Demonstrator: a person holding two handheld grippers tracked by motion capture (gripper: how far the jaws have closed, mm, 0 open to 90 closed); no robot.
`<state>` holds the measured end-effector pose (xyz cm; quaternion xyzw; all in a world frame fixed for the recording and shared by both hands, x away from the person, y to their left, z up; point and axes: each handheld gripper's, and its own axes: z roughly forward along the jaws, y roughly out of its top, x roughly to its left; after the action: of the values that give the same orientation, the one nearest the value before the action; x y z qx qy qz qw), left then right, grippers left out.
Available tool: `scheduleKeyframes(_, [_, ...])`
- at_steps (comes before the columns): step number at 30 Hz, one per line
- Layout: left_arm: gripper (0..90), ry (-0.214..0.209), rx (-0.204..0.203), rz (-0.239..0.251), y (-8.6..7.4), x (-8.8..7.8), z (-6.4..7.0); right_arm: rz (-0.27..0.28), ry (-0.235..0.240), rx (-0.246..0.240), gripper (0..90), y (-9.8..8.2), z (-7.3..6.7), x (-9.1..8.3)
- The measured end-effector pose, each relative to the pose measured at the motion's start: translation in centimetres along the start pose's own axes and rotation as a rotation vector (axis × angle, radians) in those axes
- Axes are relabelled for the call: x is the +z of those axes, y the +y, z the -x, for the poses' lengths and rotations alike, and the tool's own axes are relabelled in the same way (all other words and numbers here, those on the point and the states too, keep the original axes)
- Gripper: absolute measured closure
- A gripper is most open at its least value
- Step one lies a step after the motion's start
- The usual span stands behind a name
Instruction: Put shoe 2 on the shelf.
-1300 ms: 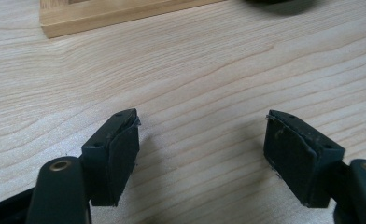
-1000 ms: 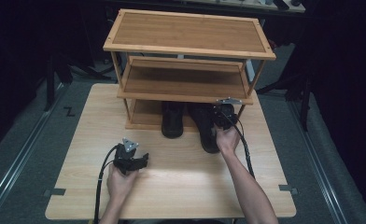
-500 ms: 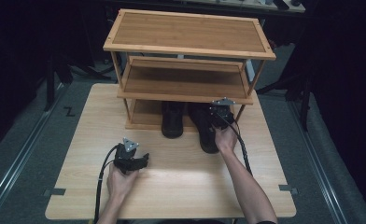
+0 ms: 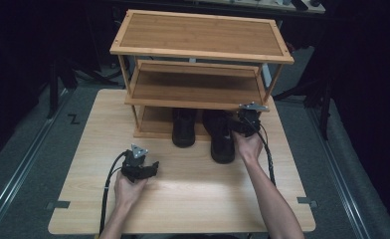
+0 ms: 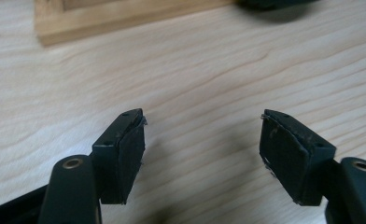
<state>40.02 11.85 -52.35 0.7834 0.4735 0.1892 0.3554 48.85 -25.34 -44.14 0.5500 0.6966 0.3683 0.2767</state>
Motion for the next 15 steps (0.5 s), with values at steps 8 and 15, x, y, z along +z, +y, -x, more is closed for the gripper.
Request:
scheduleKeyframes(8, [30.6, -0.027, 0.028, 0.042, 2.5, -0.7, 1.3, 0.050, 0.092, 0.006, 44.1, -0.3, 0.6, -3.5])
scheduleKeyframes(15, [27.9, -0.042, 0.025, 0.044, 4.6, -0.8, 1.9, 0.092, 0.135, -0.019, 43.8, -1.8, 1.2, -8.1])
